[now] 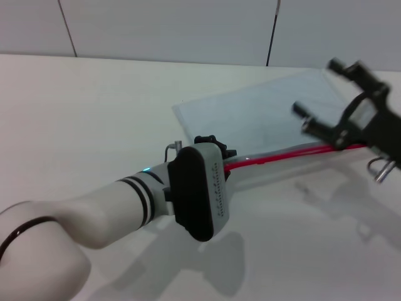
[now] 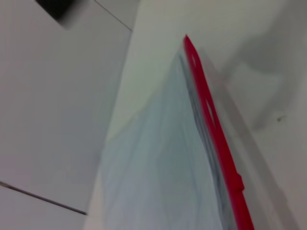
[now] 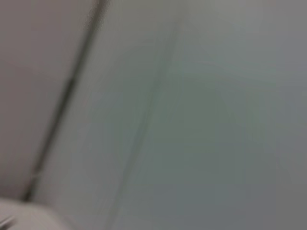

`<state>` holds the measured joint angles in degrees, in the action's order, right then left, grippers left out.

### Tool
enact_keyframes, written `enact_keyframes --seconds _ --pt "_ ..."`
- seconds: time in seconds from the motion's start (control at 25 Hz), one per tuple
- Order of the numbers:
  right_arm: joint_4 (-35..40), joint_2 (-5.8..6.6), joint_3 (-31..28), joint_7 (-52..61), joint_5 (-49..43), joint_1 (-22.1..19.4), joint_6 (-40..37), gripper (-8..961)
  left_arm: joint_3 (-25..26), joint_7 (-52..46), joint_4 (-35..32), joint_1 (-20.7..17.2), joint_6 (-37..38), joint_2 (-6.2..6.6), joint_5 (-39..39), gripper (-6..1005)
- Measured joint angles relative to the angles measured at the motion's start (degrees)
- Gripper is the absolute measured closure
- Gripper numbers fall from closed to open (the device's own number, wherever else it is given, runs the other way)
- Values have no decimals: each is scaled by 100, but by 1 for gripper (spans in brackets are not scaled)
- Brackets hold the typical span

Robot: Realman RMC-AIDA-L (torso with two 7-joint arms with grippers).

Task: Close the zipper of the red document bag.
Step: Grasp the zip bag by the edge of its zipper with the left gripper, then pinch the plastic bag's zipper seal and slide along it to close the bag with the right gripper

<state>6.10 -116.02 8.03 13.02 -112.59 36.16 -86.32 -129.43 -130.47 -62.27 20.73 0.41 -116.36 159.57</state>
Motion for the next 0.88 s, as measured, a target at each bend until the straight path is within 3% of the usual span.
enact_keyframes --seconds 0.32,0.88 --pt "-190 -40 213 -1179 -879 242 604 88 36 248 12 -227 -477 4 -13 943" --pt "-1260 -53 108 -3702 -863 313 1654 99 46 276 5 -272 -633 9 -14 933"
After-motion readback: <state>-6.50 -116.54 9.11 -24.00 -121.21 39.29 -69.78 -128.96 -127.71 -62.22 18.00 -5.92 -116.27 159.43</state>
